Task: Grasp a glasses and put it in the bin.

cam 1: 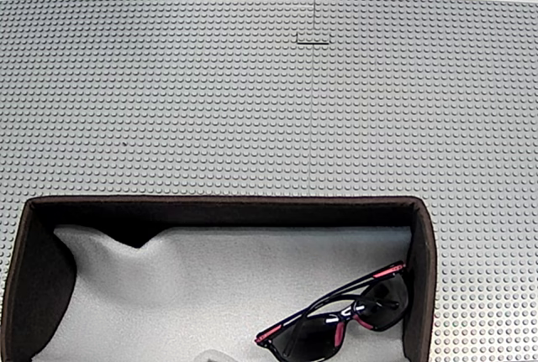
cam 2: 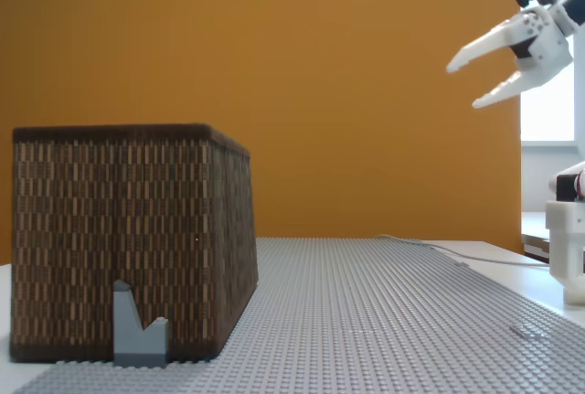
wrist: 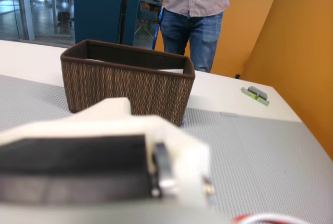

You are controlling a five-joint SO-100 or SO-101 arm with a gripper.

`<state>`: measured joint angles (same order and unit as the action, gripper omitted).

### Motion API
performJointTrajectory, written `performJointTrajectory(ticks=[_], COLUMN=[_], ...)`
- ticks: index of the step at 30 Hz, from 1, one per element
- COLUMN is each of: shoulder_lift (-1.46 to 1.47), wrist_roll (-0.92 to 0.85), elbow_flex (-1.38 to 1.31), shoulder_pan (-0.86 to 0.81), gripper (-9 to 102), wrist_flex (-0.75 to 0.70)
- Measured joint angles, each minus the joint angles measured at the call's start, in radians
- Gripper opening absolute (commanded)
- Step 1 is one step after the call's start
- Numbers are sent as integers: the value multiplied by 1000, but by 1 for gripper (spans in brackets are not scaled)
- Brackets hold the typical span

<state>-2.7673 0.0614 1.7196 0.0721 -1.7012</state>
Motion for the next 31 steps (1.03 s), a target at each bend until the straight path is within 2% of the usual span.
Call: performJointTrajectory(ticks=[2,4,5,6,7,8,10,11,13,14,15,16,17,18,19,21,22,23,30,31], shoulder_lift=[-21,-61,-67,-78,-84,-92,-115,-124,-123,-123,-123,-123,-123,-123,-123,-127,-127,-127,-146,-146], wrist_roll=[-20,-21,-21,-21,-32,-43,-71,-84,-78,-71,-69,-67,-67,-67,-67,-67,-67,-67,-67,-67], elbow_flex=[23,55,64,72,92,107,112,112,114,114,114,114,114,114,114,109,107,107,115,115], shoulder_pan=[0,-29,-29,-46,-51,-52,-61,-58,-71,-72,-72,-72,-66,-69,-67,-72,-75,-75,-74,-75], gripper=[24,29,29,24,7,0,4,18,22,16,2,0,0,15,17,12,1,0,0,7], wrist_flex=[11,41,49,57,66,86,120,152,164,166,169,169,169,169,169,169,169,166,167,167])
